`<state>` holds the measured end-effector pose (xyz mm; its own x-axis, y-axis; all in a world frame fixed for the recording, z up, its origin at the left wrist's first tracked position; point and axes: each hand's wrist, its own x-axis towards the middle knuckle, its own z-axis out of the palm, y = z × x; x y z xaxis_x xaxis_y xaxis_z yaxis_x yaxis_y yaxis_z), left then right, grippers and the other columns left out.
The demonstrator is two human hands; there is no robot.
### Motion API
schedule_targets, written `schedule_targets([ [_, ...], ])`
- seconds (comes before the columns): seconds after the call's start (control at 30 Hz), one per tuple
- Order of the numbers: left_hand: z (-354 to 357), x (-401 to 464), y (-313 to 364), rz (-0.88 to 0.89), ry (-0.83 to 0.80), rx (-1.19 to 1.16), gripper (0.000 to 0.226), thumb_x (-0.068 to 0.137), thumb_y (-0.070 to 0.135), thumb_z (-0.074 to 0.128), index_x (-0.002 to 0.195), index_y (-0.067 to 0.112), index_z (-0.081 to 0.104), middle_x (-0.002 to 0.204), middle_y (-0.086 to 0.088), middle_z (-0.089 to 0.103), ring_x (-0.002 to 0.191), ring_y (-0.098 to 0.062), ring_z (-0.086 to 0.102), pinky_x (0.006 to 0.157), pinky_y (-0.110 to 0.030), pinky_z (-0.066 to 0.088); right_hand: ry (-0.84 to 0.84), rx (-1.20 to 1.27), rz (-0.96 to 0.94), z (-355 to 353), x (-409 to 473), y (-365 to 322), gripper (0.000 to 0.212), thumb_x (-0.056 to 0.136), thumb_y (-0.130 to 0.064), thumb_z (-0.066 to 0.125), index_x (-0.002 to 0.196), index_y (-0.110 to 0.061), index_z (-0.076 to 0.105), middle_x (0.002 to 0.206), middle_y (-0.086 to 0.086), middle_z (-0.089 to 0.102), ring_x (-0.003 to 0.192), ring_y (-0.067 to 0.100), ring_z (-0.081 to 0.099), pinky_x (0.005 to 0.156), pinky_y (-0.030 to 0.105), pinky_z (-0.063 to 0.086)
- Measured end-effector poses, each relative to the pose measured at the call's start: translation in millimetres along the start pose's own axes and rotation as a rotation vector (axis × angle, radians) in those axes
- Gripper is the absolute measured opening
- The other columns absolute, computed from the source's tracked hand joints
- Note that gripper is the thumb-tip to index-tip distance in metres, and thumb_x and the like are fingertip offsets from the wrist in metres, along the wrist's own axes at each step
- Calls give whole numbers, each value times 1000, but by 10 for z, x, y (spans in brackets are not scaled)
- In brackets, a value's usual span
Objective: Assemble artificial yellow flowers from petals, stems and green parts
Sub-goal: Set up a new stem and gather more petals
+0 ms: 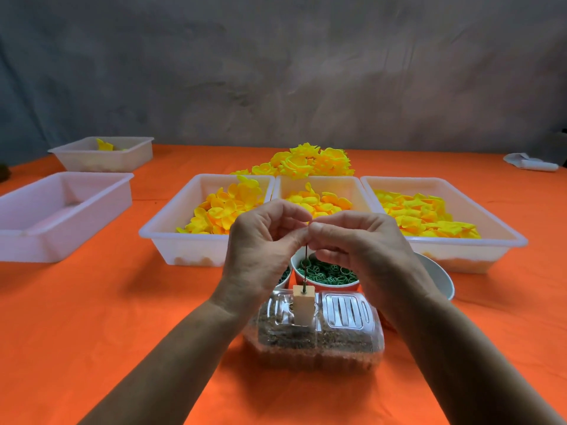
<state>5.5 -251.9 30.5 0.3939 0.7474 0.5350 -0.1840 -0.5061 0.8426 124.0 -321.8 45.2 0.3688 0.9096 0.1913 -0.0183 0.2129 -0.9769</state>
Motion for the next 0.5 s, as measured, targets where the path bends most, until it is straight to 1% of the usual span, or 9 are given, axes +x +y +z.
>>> schedule_targets([
  [0.07, -4, 1, -12, 44, -15, 52, 10, 75, 12, 73, 81, 18, 67, 74, -3, 71, 69, -14, 69, 68, -23, 55, 3, 15, 31, -1, 16, -9, 5, 66, -12, 76, 64, -13, 72, 66, 6, 70, 66, 12, 69, 59, 18, 54],
  [0.13, -19, -7, -9, 51, -29, 24, 7, 78, 11, 71, 83, 16, 68, 75, -1, 71, 70, -12, 69, 68, -22, 54, 16, 29, 53, -6, 28, -9, 14, 76, -8, 71, 63, -13, 70, 65, 6, 70, 66, 12, 68, 60, 19, 55],
  [0.2, -41, -26, 0, 23, -33, -67, 8, 80, 15, 67, 87, 14, 68, 77, -2, 72, 73, -13, 69, 70, -21, 54, 19, 84, 82, -24, 41, -12, 8, 76, -11, 70, 68, -12, 69, 68, 7, 70, 67, 12, 68, 63, 21, 56],
  [0.23, -50, -42, 1, 7, -21, -95, 12, 80, 19, 65, 90, 13, 68, 79, -3, 73, 75, -14, 69, 71, -22, 54, 15, 119, 96, -31, 45, -8, 5, 74, -14, 70, 71, -11, 68, 70, 8, 71, 67, 13, 68, 63, 21, 56],
  [0.27, -53, -62, -5, -9, -1, -102, 16, 79, 22, 65, 91, 13, 68, 81, -3, 73, 76, -15, 70, 72, -23, 54, 12, 158, 115, -36, 45, -2, 8, 71, -17, 70, 73, -10, 68, 71, 8, 71, 67, 13, 68, 61, 21, 56],
  [0.33, -54, -109, -26, -30, 56, -51, 14, 75, 25, 70, 86, 17, 70, 77, 1, 71, 72, -11, 67, 69, -23, 54, 4, 225, 146, -43, 45, 33, 13, 66, -19, 70, 74, -9, 69, 70, 8, 71, 65, 13, 69, 56, 20, 54],
  [0.4, -44, -159, -43, -48, 86, 16, 16, 67, 32, 76, 77, 20, 71, 69, 3, 69, 63, -6, 62, 62, -21, 52, 4, 263, 167, -38, 42, 73, 11, 65, -18, 71, 72, -10, 71, 71, 9, 71, 62, 14, 68, 53, 20, 52],
  [0.43, -36, -178, -53, -55, 87, 27, 17, 65, 32, 78, 73, 19, 71, 66, 3, 68, 61, -6, 60, 59, -21, 51, 10, 276, 178, -34, 41, 87, 9, 65, -18, 71, 71, -10, 72, 71, 9, 71, 61, 14, 68, 52, 20, 52],
  [0.5, -26, -198, -66, -69, 76, 7, 13, 67, 24, 80, 70, 15, 71, 65, 1, 69, 60, -7, 61, 60, -21, 50, 19, 306, 203, -36, 40, 117, 8, 64, -15, 71, 68, -9, 72, 70, 11, 71, 59, 14, 68, 50, 19, 52],
])
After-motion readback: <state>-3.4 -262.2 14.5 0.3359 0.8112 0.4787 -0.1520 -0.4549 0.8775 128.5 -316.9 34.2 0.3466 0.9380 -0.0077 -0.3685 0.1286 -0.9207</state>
